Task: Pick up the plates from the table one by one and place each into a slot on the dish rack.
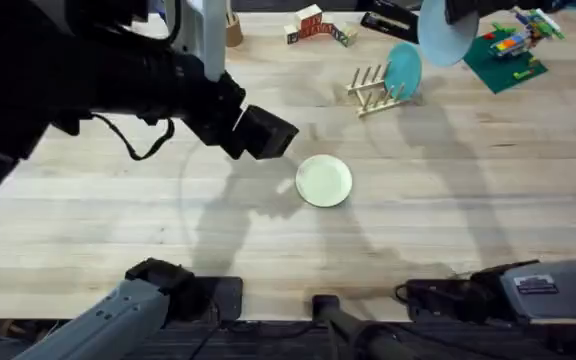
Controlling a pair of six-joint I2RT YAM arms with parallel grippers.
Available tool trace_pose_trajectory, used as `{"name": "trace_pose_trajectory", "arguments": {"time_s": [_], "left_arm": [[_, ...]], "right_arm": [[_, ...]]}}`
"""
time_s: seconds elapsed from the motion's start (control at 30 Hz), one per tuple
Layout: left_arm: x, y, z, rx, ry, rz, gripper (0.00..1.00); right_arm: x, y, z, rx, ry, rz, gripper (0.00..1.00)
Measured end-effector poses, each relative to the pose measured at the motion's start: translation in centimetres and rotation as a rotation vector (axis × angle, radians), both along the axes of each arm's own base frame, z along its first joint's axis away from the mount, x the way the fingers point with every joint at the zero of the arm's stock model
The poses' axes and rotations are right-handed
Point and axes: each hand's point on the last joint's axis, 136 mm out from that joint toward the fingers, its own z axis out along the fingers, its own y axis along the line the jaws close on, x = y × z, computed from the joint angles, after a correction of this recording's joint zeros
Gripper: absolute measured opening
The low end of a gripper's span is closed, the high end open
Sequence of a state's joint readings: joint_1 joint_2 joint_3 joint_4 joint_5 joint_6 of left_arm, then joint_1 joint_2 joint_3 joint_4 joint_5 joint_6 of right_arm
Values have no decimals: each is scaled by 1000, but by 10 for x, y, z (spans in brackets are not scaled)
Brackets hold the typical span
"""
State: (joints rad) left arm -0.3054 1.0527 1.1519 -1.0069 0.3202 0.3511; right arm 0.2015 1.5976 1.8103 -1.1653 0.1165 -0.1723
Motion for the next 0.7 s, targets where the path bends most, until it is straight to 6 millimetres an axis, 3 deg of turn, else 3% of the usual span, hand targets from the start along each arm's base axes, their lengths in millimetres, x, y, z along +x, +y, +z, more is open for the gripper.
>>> {"name": "trace_pose_trajectory", "arguments": {"time_s": [0.17, 0.7], "left_arm": [[0, 0, 0, 0, 0, 0, 995], [0, 0, 0, 0, 0, 0, 995]], "right_arm": [[9, -5, -9, -3, 15, 2, 30], [50, 3, -63, -7, 89, 20, 31]]}}
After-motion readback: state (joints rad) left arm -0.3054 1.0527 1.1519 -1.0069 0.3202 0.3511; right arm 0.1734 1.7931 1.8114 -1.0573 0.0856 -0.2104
